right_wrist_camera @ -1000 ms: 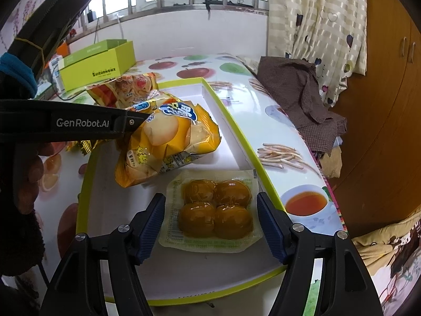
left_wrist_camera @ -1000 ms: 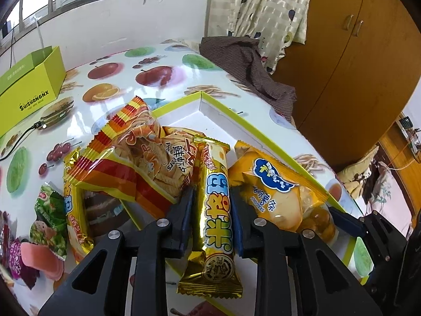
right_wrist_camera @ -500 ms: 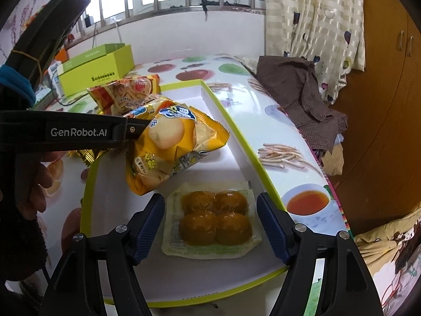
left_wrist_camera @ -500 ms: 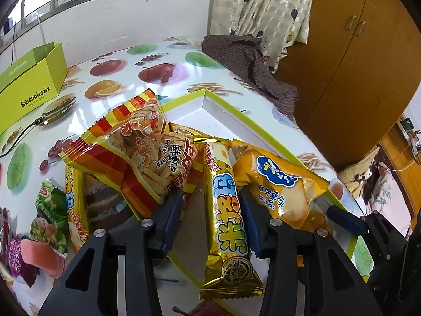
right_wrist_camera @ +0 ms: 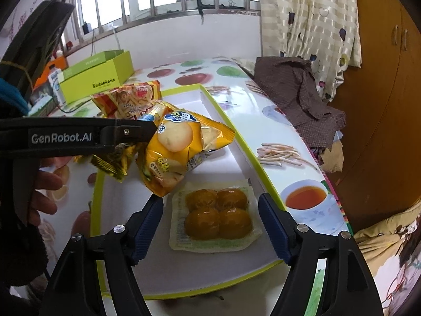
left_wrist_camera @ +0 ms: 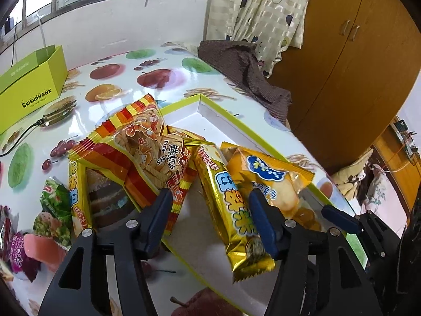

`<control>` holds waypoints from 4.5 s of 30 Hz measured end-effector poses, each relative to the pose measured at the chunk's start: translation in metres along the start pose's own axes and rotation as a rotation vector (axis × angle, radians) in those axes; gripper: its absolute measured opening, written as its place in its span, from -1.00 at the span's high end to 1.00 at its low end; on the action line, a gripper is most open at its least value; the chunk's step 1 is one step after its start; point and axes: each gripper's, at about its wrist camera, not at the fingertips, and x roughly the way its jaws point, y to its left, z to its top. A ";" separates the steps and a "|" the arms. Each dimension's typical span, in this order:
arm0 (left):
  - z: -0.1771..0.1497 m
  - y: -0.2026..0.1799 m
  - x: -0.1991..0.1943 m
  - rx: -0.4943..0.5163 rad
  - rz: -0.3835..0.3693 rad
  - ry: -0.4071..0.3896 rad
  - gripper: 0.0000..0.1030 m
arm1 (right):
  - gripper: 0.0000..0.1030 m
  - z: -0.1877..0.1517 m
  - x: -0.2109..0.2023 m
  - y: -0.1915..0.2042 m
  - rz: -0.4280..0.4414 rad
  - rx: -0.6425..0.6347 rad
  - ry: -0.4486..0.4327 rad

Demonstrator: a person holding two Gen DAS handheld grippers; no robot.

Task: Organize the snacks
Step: 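Lower the candy bar into the tray and open the left tool while the right tool releases the cake pack, then withdraw both open tools from the tray back over the loose snacks, then close the left tool on the orange pastry bag while the right tool grips the purple candy bag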

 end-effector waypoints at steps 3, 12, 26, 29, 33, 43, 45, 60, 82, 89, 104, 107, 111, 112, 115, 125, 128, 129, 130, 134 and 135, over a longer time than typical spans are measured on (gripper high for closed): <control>-0.003 0.000 -0.005 -0.002 -0.003 -0.004 -0.20 | -0.46 0.000 -0.004 0.000 0.013 0.014 -0.004; -0.017 0.001 -0.025 -0.012 -0.002 -0.017 -0.21 | -0.49 0.000 -0.017 0.005 0.042 0.032 -0.016; -0.034 0.007 -0.055 0.011 0.003 -0.045 -0.21 | -0.49 0.005 -0.037 0.020 0.038 0.011 -0.052; -0.038 0.010 -0.064 0.002 0.008 -0.064 -0.21 | -0.49 0.007 -0.040 0.027 0.048 -0.002 -0.063; -0.042 0.017 -0.077 -0.007 0.045 -0.091 -0.21 | -0.49 0.010 -0.043 0.035 0.038 0.004 -0.080; -0.053 0.040 -0.100 -0.053 0.080 -0.133 -0.21 | -0.49 0.019 -0.043 0.056 0.079 -0.012 -0.092; -0.055 0.046 -0.103 -0.061 0.092 -0.137 -0.21 | -0.49 0.021 -0.042 0.063 0.087 -0.024 -0.090; -0.087 0.127 -0.135 -0.239 0.228 -0.179 -0.21 | -0.49 0.036 -0.017 0.119 0.165 -0.124 -0.060; -0.114 0.238 -0.155 -0.393 0.317 -0.159 -0.21 | -0.49 0.061 0.027 0.226 0.346 -0.349 -0.023; -0.114 0.264 -0.145 -0.434 0.278 -0.136 -0.21 | -0.49 0.073 0.046 0.259 0.448 -0.424 0.025; -0.102 0.281 -0.117 -0.402 0.223 -0.061 -0.21 | -0.49 0.079 0.095 0.306 0.466 -0.685 0.202; -0.104 0.281 -0.111 -0.390 0.221 -0.038 -0.21 | -0.49 0.077 0.100 0.314 0.449 -0.746 0.219; -0.105 0.285 -0.109 -0.403 0.215 -0.033 -0.21 | -0.49 0.074 0.109 0.322 0.429 -0.790 0.260; -0.106 0.284 -0.110 -0.401 0.214 -0.032 -0.21 | -0.49 0.073 0.111 0.324 0.422 -0.803 0.263; -0.107 0.283 -0.110 -0.389 0.213 -0.032 -0.21 | -0.49 0.071 0.114 0.329 0.422 -0.818 0.278; -0.111 0.288 -0.113 -0.412 0.198 -0.038 -0.21 | 0.01 0.069 0.116 0.337 0.420 -0.810 0.281; -0.112 0.286 -0.113 -0.406 0.202 -0.039 -0.21 | 0.03 0.068 0.115 0.336 0.415 -0.801 0.274; -0.112 0.286 -0.114 -0.406 0.204 -0.039 -0.21 | 0.04 0.068 0.115 0.336 0.415 -0.798 0.271; -0.113 0.286 -0.114 -0.405 0.206 -0.039 -0.19 | 0.04 0.068 0.115 0.335 0.414 -0.790 0.269; -0.114 0.283 -0.117 -0.397 0.207 -0.047 -0.13 | 0.06 0.068 0.113 0.335 0.414 -0.776 0.263; -0.115 0.283 -0.118 -0.396 0.209 -0.047 -0.12 | 0.07 0.067 0.112 0.335 0.417 -0.776 0.263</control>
